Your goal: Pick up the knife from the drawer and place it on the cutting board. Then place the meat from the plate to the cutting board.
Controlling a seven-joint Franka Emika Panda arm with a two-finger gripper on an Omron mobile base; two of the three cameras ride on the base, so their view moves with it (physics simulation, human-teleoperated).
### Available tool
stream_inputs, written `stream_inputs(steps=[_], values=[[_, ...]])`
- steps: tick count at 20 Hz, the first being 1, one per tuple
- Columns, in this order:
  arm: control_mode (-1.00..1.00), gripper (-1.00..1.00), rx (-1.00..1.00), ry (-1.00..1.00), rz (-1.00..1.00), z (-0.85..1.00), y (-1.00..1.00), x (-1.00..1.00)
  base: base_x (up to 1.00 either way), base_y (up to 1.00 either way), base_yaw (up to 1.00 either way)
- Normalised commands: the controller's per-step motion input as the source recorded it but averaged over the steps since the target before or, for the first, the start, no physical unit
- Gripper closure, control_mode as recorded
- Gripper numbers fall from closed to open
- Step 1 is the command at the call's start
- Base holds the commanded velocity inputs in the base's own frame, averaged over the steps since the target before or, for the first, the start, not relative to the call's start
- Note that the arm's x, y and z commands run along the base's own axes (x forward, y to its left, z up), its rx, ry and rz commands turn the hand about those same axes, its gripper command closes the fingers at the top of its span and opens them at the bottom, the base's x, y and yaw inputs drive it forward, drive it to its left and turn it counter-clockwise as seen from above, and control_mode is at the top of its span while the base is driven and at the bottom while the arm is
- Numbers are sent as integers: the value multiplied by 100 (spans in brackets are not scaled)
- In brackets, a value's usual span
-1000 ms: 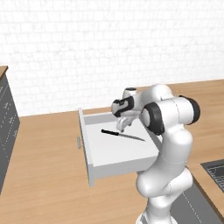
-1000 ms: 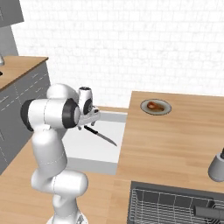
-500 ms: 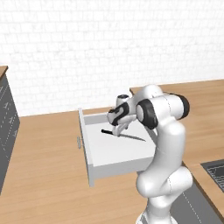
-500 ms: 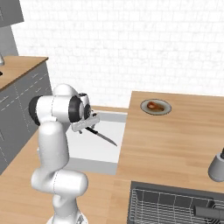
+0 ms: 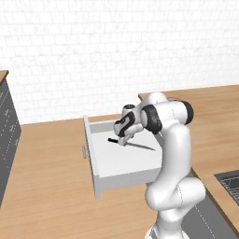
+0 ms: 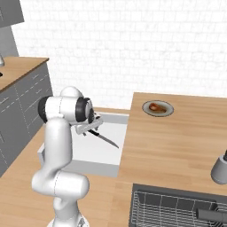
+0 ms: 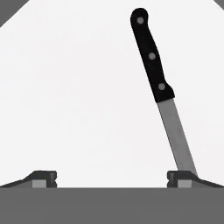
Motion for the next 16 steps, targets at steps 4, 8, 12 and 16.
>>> stream_inputs(steps=[4,8,12,16], values=[[-100,-100,-1,0,0,-19,0,31,0,0,0],[-100,-100,-4,0,0,-39,0,20,0,0,0],[-100,-100,-6,0,0,-44,0,21,0,0,0],[-100,-100,-2,0,0,-24,0,29,0,0,0]])
